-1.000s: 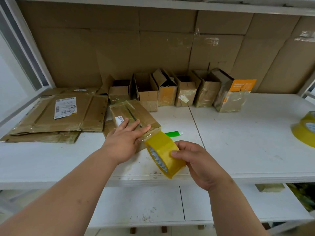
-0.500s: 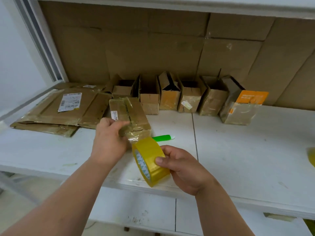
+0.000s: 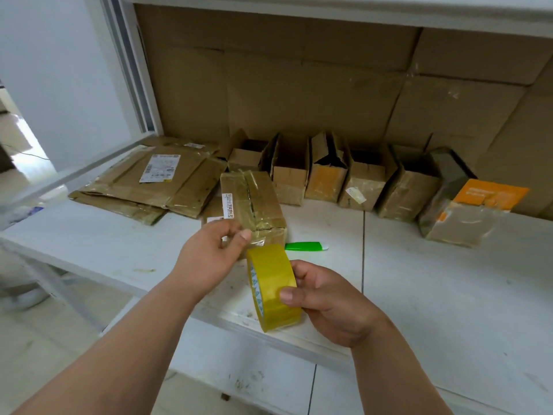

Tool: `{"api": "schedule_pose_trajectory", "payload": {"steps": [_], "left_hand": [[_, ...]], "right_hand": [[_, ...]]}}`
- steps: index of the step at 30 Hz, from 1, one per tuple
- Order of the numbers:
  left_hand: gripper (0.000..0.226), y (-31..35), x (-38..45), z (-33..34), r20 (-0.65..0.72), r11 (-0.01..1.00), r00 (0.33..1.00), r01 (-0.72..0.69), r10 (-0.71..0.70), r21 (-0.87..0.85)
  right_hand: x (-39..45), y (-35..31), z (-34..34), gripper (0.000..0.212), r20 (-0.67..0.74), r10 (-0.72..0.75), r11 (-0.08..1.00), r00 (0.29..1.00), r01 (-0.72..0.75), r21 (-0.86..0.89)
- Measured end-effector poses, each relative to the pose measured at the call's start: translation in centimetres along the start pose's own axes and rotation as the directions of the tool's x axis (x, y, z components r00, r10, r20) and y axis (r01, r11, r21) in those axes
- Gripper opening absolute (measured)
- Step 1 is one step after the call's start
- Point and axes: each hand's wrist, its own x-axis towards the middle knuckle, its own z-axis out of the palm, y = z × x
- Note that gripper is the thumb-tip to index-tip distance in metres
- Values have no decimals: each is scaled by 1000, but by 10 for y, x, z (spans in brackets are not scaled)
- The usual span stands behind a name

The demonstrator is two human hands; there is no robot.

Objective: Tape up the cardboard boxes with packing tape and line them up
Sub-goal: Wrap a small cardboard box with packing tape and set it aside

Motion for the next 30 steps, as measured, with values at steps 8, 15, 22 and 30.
{"api": "schedule_pose_trajectory", "payload": {"steps": [8, 15, 22, 30], "left_hand": [[59, 6, -17, 6, 51, 975, 996, 79, -70, -207], [32, 20, -27, 5, 72, 942, 990, 135, -118, -308], [30, 18, -30, 9, 53, 928, 991, 133, -122, -348], [36, 16, -29, 10, 52, 921, 989, 146, -137, -360]], "right_hand": [[-10, -4, -24, 53, 147, 83, 989, 986, -62, -138], [0, -18, -44, 13, -320, -38, 972, 947, -39, -232], [45, 2, -55, 47, -518, -226, 374, 825, -418, -828], [45, 1, -60, 25, -568, -249, 67, 785, -571, -818]]}}
